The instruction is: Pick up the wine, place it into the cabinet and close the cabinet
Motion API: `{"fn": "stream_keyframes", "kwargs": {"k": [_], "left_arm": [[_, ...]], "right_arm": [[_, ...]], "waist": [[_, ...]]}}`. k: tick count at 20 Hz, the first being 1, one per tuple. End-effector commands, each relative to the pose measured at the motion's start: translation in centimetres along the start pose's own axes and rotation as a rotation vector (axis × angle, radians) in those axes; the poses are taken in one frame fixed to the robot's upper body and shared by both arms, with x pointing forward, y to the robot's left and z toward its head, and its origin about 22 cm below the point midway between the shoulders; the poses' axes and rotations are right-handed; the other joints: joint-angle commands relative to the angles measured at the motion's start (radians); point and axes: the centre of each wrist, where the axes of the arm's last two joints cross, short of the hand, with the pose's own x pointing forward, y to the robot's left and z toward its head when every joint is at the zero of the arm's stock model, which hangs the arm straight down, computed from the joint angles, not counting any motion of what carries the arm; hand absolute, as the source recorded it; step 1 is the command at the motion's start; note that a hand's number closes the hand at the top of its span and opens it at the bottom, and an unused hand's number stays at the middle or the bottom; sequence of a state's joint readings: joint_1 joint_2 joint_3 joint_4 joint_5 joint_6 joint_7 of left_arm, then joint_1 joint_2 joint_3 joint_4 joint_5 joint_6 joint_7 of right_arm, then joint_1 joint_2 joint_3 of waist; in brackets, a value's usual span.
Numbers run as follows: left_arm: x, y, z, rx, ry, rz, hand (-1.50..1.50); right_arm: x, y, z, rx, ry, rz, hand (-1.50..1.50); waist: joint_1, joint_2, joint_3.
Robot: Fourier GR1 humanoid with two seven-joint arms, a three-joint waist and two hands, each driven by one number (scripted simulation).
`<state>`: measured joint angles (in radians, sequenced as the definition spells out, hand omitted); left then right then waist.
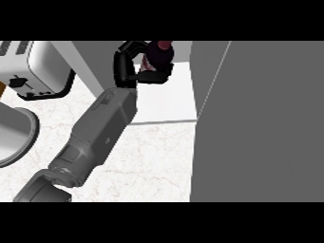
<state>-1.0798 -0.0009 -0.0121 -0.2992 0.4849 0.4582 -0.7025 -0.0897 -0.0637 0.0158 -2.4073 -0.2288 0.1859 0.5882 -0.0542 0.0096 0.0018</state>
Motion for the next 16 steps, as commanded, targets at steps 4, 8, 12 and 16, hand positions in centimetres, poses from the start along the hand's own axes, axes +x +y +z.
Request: {"fn": "stream_keyframes", "kwargs": {"k": [4, 8, 12, 16], "left_arm": [[-1.0, 1.1, 0.1, 0.063, 0.043, 0.046, 1.5], [0.0, 1.6, -1.2, 0.064, 0.057, 0.033, 1.5], [-0.3, 1.5, -1.0, 0.051, 0.038, -0.011, 1.5], [-1.6, 2.3, -0.1, 0.055, 0.064, -0.07, -1.5]], "right_arm": [[1.1, 0.6, 2.1, 0.022, -0.043, -0.024, -1.5], [1.5, 0.2, 1.3, 0.044, -0.035, -0.022, -1.5], [1.8, 0.4, 1.4, 0.039, -0.049, -0.012, -1.5], [0.3, 0.5, 0.7, 0.049, -0.031, -0.007, -1.5]], "waist": [[-0.005, 0.008, -0.002], [-0.008, 0.011, -0.003], [-0.011, 0.011, -0.003], [-0.014, 0.015, -0.003]]}}
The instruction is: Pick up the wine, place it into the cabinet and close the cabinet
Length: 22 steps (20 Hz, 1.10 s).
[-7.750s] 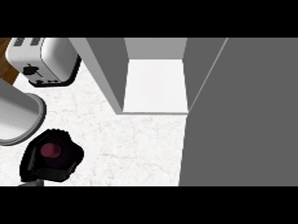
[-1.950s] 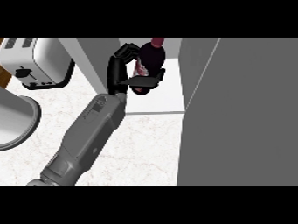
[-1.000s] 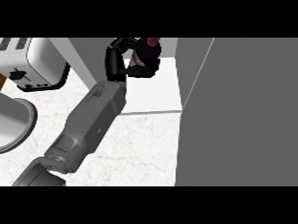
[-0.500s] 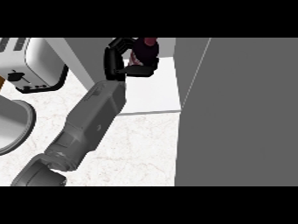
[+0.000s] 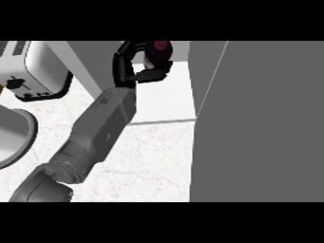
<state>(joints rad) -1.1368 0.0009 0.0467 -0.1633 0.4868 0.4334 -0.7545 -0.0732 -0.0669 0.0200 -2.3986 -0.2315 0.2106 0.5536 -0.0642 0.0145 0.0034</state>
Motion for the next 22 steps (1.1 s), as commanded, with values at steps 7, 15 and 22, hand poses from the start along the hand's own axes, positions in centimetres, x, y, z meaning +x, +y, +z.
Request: {"fn": "stream_keyframes", "kwargs": {"k": [7, 15, 22], "left_arm": [[-2.7, 1.9, 1.9, 0.04, 0.042, -0.102, -1.5], [-1.8, 3.1, 0.4, 0.054, 0.023, -0.196, -1.5], [-3.5, 2.5, 2.5, 0.083, -0.006, -0.138, -1.5]], "right_arm": [[1.2, -0.3, 0.9, 0.009, -0.025, -0.019, -1.5], [1.0, -0.7, 0.5, 0.007, -0.05, -0.01, -1.5], [1.3, 1.1, 0.5, 0.043, -0.05, -0.039, -1.5]], "waist": [[-0.002, 0.008, -0.004], [-0.01, 0.012, -0.004], [-0.014, 0.015, -0.006]]}}
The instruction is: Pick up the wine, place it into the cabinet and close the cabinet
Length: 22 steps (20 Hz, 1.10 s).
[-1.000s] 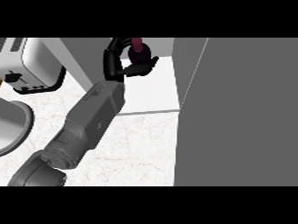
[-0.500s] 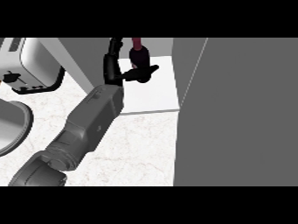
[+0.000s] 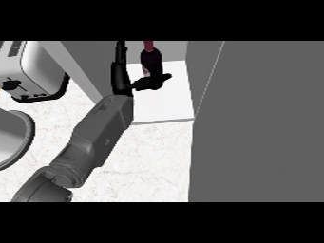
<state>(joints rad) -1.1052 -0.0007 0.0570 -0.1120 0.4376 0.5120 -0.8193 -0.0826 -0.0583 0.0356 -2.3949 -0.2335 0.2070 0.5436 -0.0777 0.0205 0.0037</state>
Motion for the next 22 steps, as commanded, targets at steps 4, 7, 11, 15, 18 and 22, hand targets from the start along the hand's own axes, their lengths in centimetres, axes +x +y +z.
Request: {"fn": "stream_keyframes", "kwargs": {"k": [4, 7, 11, 15, 18, 22], "left_arm": [[-1.4, 1.5, 0.5, 0.002, 0.0, 0.015, -1.5], [-2.0, 2.8, 0.6, 0.0, -0.015, 0.032, -1.5], [-1.8, 1.2, 1.3, -0.069, -0.017, 0.048, -1.5], [-2.9, 1.9, 2.2, -0.103, 0.007, 0.087, -1.5], [-2.2, 1.4, 1.6, -0.116, 0.001, 0.097, -1.5], [-1.7, 1.2, 1.3, -0.109, 0.003, 0.139, -1.5]], "right_arm": [[1.1, -0.6, 1.1, 0.018, -0.011, -0.004, -1.5], [0.5, -0.1, 1.5, 0.015, -0.001, -0.001, -1.5], [1.0, 1.0, -0.2, 0.013, -0.02, -0.017, -1.5], [1.0, 1.2, 1.3, 0.02, -0.011, -0.019, -1.5], [1.6, 1.9, 0.6, 0.018, -0.016, -0.023, -1.5], [1.1, 0.8, 0.4, 0.025, -0.018, -0.008, -1.5]], "waist": [[0.009, 0.004, -0.005], [0.006, 0.004, -0.005], [0.01, 0.007, -0.006], [0.017, -0.001, -0.005], [0.023, -0.002, -0.006], [0.018, -0.005, -0.005]]}}
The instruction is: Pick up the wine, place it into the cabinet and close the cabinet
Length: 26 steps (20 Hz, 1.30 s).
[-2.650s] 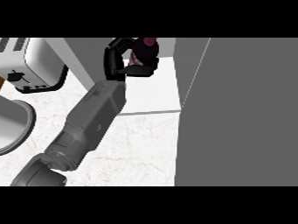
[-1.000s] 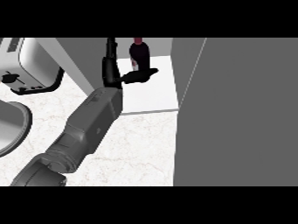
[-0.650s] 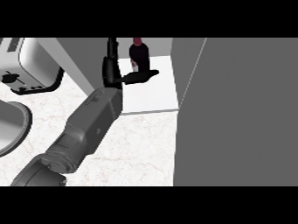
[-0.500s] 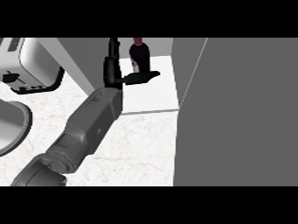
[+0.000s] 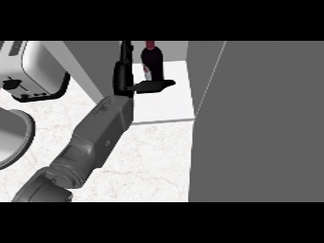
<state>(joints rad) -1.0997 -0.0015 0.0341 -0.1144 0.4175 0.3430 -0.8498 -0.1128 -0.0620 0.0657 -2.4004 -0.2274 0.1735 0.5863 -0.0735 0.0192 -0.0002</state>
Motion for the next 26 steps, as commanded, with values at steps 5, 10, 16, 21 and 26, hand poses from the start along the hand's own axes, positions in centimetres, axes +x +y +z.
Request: {"fn": "stream_keyframes", "kwargs": {"k": [5, 10, 16, 21, 26], "left_arm": [[-2.1, 1.6, 2.1, 0.065, 0.033, 0.103, -1.5], [-1.8, 1.3, 1.9, 0.03, 0.055, 0.135, -1.5], [-2.6, 1.4, 3.6, 0.045, 0.065, 0.133, -1.5], [-1.8, -0.6, 5.8, 0.016, 0.052, 0.147, -1.5], [-0.5, -2.6, 10.3, -0.015, 0.074, 0.161, -1.5]], "right_arm": [[0.6, 0.7, 0.9, 0.001, -0.015, -0.03, -1.5], [1.6, 0.9, 2.3, -0.001, 0.0, -0.03, -1.5], [0.9, 1.2, 1.5, 0.006, -0.017, -0.034, -1.5], [1.6, 0.4, 2.5, 0.002, -0.011, -0.002, -1.5], [0.9, 0.0, 2.7, -0.068, -0.027, 0.016, -1.5]], "waist": [[0.011, -0.01, -0.001], [0.017, -0.018, 0.0], [0.001, -0.021, 0.0], [0.02, -0.027, 0.0], [0.074, -0.032, 0.001]]}}
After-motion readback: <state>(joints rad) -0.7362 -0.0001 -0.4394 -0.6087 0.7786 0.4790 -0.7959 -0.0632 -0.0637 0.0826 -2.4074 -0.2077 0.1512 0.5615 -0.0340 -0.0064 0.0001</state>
